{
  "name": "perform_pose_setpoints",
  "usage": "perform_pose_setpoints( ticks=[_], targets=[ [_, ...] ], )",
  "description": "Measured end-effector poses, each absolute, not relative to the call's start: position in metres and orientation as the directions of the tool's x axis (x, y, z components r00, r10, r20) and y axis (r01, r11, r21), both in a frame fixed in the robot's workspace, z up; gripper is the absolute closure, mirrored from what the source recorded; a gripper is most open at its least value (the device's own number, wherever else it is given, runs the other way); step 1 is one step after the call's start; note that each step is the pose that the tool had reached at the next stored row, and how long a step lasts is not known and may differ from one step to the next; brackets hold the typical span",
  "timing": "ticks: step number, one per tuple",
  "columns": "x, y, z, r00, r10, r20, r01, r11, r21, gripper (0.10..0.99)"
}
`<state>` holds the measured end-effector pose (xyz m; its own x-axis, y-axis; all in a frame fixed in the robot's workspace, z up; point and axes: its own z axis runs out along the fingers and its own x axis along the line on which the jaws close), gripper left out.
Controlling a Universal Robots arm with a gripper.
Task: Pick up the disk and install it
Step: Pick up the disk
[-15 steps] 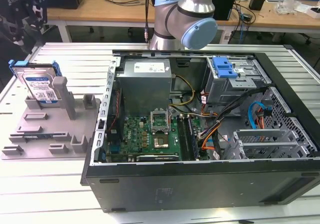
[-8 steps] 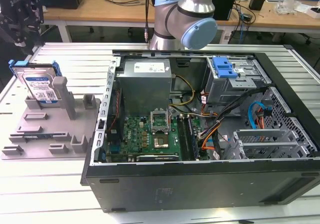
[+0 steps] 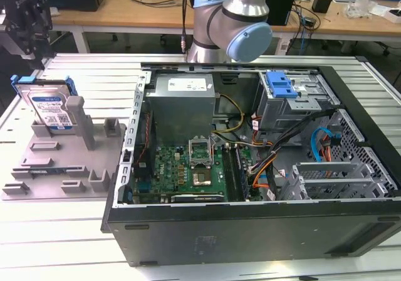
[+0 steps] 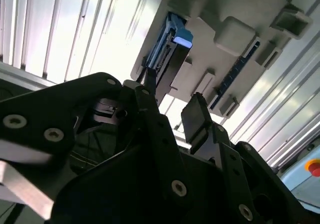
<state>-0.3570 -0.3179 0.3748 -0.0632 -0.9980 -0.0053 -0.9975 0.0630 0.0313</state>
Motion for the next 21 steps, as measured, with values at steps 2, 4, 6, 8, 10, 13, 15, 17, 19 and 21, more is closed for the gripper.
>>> perform_pose_setpoints(
  ticks=[2,4,6,8,10,13,15,17,19,21],
  targets=[
    [-0.357,-0.318,0.374,-0.010,-1.000,-0.005,-0.999,0.010,0.031,0.604],
    [-0.357,-0.318,0.374,-0.002,-1.000,-0.005,-1.000,0.001,0.031,0.604],
    [-0.357,-0.318,0.374,-0.001,-1.000,-0.005,-1.000,0.001,0.031,0.604],
    [-0.357,-0.318,0.374,-0.001,-1.000,-0.005,-1.000,0.001,0.031,0.604],
    [-0.359,-0.317,0.374,-0.003,-1.000,-0.005,-1.000,0.003,0.031,0.604],
    [-0.365,-0.316,0.374,-0.003,-1.000,-0.005,-1.000,0.003,0.031,0.604],
    [-0.374,-0.315,0.374,-0.003,-1.000,-0.005,-1.000,0.003,0.031,0.604],
    [-0.380,-0.314,0.373,-0.003,-1.000,-0.005,-1.000,0.003,0.031,0.604],
    [-0.384,-0.313,0.373,-0.003,-1.000,-0.005,-1.000,0.003,0.031,0.604],
    [-0.387,-0.313,0.372,-0.003,-1.000,-0.005,-1.000,0.003,0.031,0.604]
  ],
)
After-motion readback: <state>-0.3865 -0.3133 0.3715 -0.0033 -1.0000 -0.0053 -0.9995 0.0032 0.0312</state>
